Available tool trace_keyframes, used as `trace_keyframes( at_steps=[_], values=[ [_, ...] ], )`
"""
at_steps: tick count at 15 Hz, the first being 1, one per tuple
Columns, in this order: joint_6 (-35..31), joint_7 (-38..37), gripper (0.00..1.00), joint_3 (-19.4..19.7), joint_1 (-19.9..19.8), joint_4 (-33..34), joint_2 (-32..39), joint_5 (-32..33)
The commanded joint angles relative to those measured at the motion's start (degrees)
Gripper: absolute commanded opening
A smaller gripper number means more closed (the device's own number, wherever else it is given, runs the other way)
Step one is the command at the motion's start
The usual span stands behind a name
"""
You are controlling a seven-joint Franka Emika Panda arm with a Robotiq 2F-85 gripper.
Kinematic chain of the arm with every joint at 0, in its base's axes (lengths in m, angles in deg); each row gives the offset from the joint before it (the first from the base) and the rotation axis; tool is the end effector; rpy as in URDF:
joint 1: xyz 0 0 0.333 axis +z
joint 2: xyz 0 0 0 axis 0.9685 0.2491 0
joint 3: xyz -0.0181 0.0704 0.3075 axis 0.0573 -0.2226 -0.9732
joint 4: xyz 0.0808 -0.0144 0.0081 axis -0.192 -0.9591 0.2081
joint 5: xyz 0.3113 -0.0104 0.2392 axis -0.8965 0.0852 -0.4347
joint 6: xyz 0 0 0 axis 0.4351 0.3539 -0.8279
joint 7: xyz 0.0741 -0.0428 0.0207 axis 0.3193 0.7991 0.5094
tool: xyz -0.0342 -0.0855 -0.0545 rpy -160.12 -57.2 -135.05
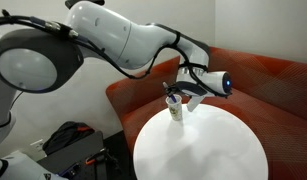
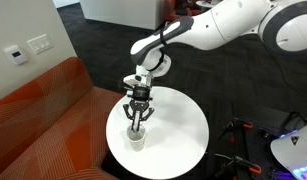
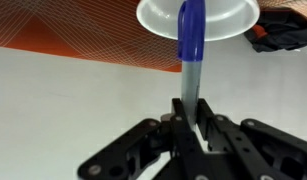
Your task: Put the pen in the cup
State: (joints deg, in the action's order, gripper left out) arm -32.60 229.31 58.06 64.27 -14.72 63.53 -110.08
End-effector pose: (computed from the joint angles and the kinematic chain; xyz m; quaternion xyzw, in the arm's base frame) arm 0.6697 0.0152 0.1654 -0.4814 -0.6822 -0.3735 0.4042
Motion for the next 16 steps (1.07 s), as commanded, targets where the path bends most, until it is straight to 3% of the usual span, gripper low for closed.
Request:
trace_keyframes(
  at_steps=[1, 2, 3, 5, 11, 16],
  values=[
    [-0.14, -0.44, 0.05, 0.9, 1.11, 3.13, 2.22, -0.16],
    [-0.43, -0.54, 0.11, 0.96, 1.23, 3.34, 2.55, -0.09],
    [-0.57, -0.59, 0.43, 0.93, 1.28, 3.54, 2.8, -0.1],
    [-0.63, -0.73, 0.51, 0.87, 1.34, 3.7, 2.98, -0.09],
    [-1.55, 0.14, 0.96, 0.86, 1.58, 0.64, -0.38, -0.34],
    [-2.46, 1.99, 1.0, 1.02, 1.46, -4.06, -5.52, -0.71]
  ],
)
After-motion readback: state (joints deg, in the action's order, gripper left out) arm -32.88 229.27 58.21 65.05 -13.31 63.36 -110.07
